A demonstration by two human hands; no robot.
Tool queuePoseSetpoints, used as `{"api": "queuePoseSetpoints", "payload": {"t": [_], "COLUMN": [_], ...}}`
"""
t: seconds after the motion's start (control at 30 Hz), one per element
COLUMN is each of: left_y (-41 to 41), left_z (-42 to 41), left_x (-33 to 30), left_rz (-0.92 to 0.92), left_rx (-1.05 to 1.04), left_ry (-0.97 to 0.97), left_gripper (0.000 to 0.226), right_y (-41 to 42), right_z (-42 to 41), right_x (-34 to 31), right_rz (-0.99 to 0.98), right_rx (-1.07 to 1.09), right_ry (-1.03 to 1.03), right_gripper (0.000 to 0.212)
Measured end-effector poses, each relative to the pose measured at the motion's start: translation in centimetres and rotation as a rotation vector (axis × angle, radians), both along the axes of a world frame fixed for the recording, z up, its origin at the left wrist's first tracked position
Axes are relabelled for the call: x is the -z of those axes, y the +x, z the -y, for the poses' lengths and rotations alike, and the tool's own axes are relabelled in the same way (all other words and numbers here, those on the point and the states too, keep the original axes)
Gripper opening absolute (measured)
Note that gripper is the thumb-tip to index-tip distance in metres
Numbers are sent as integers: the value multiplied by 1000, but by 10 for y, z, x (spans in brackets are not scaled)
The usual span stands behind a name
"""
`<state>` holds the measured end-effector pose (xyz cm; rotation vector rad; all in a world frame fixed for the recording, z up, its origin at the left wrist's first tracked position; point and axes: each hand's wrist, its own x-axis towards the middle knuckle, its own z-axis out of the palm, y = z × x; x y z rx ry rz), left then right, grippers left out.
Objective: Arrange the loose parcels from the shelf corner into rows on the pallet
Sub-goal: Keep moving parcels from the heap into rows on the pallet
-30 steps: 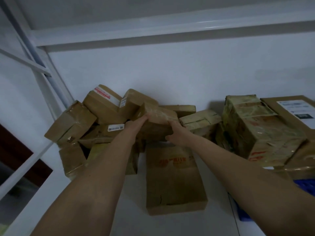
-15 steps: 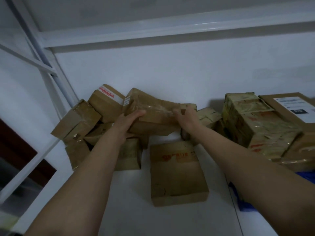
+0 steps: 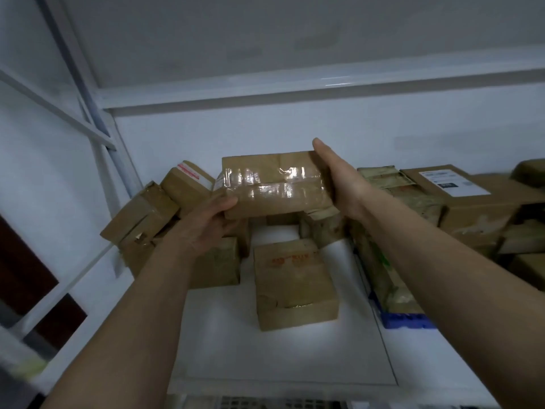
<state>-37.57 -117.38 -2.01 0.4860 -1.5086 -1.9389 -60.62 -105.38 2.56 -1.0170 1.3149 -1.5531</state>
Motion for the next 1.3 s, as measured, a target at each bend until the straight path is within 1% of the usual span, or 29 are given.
{"api": "queuePoseSetpoints", "payload": {"t": [0.03, 0.07, 0.13, 0.2, 0.23, 0.33, 0.4, 0.47, 0.5, 0.63, 0.7, 0.77, 0.87, 0.93, 1.0, 1.03, 1.1, 1.13, 1.23, 1.3], "left_y": [-4, -9, -21, -38, -48, -85, -112, -139, -152, -203, -226, -246, -269, -276, -277, -277, -276, -275, -268, -265], "left_z": [-8, -17, -35, -57, -70, -109, -137, -167, -182, -232, -254, -272, -289, -292, -297, -299, -300, -299, -290, -283], "left_x": [-10, -21, -44, -64, -73, -88, -90, -87, -85, -66, -50, -28, 13, 37, 57, 66, 83, 90, 103, 104], "left_rz": [6, 23, 105, 180, 201, 229, 255, 277, 295, 394, 465, 569, 698, 714, 725, 727, 760, 808, 1015, 1047], "left_rx": [37, 66, 109, 149, 157, 138, 149, 188, 207, 237, 227, 197, 166, 134, 87, 56, -16, -50, -119, -133], "left_ry": [-64, -122, -230, -323, -353, -471, -527, -559, -577, -612, -628, -672, -648, -637, -678, -703, -754, -782, -881, -893], "left_gripper": [35, 44, 74, 90, 92, 76, 70, 74, 76, 96, 91, 87, 100, 97, 89, 89, 98, 104, 118, 122], "right_y": [-3, -6, -16, -28, -36, -60, -82, -105, -116, -155, -171, -184, -197, -204, -210, -211, -210, -208, -201, -199], "right_z": [-12, -24, -51, -78, -92, -139, -172, -204, -220, -277, -299, -317, -338, -343, -341, -339, -333, -330, -318, -309], "right_x": [-8, -16, -34, -50, -56, -66, -63, -56, -51, -24, -7, 12, 41, 57, 68, 71, 78, 81, 88, 90], "right_rz": [-28, -52, -93, -112, -107, -82, -76, -77, -66, 40, 66, 53, 32, -3, -66, -105, -169, -188, -201, -189], "right_rx": [27, 57, 149, 261, 306, 420, 492, 590, 648, 825, 875, 875, 797, 724, 672, 658, 623, 597, 553, 549], "right_ry": [-19, -40, -73, -107, -122, -159, -143, -85, -47, 69, 125, 187, 255, 265, 247, 246, 251, 248, 220, 209], "right_gripper": [50, 49, 48, 44, 42, 41, 33, 30, 32, 36, 29, 21, 19, 23, 36, 40, 43, 44, 43, 44]}}
